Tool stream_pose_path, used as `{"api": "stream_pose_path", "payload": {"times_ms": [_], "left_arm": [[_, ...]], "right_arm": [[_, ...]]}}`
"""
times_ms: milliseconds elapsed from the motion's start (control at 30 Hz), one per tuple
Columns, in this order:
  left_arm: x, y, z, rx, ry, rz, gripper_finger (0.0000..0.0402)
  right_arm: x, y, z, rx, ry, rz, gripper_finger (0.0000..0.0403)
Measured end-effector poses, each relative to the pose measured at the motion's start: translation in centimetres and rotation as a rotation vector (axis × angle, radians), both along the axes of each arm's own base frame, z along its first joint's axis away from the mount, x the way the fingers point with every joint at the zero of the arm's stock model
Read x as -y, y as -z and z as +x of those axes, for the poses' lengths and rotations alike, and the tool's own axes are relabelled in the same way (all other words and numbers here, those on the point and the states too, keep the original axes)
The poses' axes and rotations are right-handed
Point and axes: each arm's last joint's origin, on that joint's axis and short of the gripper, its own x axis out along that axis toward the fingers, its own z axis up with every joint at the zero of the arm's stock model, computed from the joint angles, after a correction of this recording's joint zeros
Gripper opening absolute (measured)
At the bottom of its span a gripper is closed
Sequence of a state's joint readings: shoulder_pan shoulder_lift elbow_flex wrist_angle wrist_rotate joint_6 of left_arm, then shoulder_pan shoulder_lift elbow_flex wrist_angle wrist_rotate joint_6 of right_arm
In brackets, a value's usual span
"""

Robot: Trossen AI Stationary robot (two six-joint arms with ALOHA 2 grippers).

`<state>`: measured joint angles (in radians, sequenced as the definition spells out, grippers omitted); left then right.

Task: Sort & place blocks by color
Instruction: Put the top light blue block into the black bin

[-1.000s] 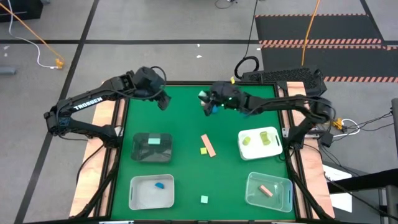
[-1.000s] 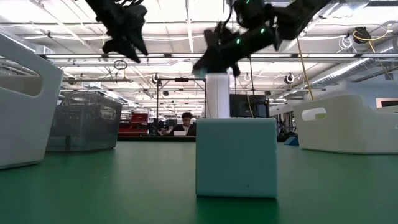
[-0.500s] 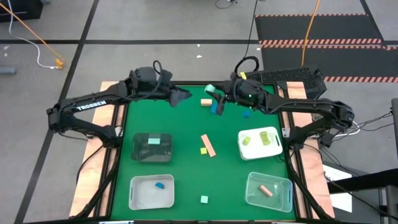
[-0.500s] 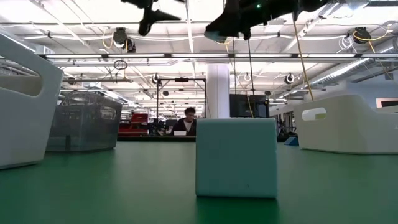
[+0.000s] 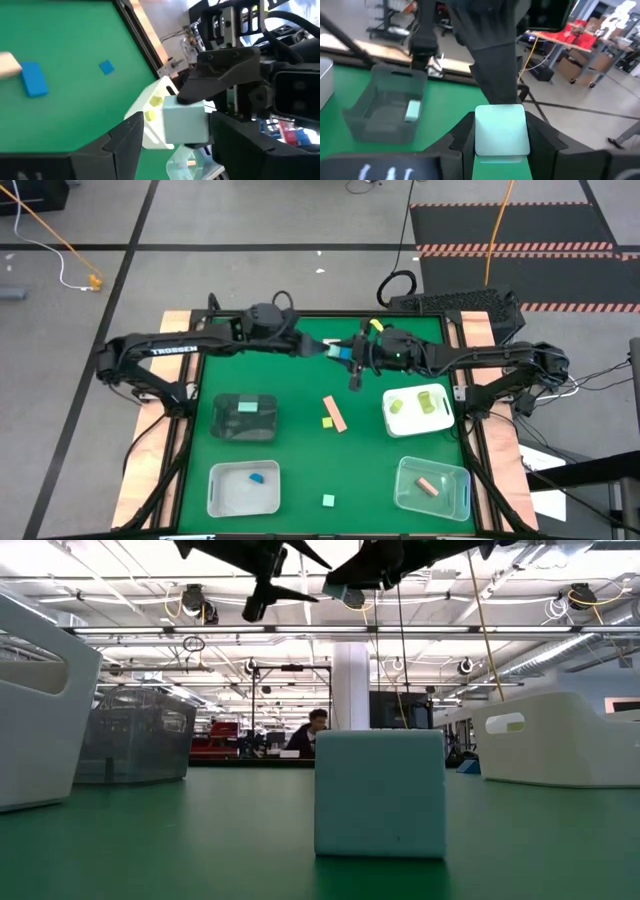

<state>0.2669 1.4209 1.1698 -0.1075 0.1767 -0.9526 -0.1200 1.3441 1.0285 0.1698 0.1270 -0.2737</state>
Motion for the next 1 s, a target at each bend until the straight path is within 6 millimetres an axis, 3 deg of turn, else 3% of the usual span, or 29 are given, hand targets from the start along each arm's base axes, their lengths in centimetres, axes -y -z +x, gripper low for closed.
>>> {"api": "stream_pose_path", "payload": {"times_ms": [167, 367, 767, 1000], "left_arm": [[1.1, 1.0, 1.1, -0.022, 0.029, -0.037, 0.0245], [2.7, 0.6, 1.5, 0.013, 0.06, 0.013, 0.0246], [2.6, 0.8, 2.1, 0.037, -0.097, -0.005, 0.0245], [3.2, 1.7, 3.1, 0.029, -0.071, -0.037, 0.0198]], "right_arm": [[-0.5, 0.2, 0.0, -0.019, -0.014, 0.001, 0.0111], [-0.5, 0.2, 0.0, -0.025, -0.013, 0.013, 0.0111], [-1.4, 0.3, 0.1, -0.029, -0.045, 0.003, 0.0111], [-1.4, 0.5, 0.0, -0.05, -0.043, 0.008, 0.0111]]}}
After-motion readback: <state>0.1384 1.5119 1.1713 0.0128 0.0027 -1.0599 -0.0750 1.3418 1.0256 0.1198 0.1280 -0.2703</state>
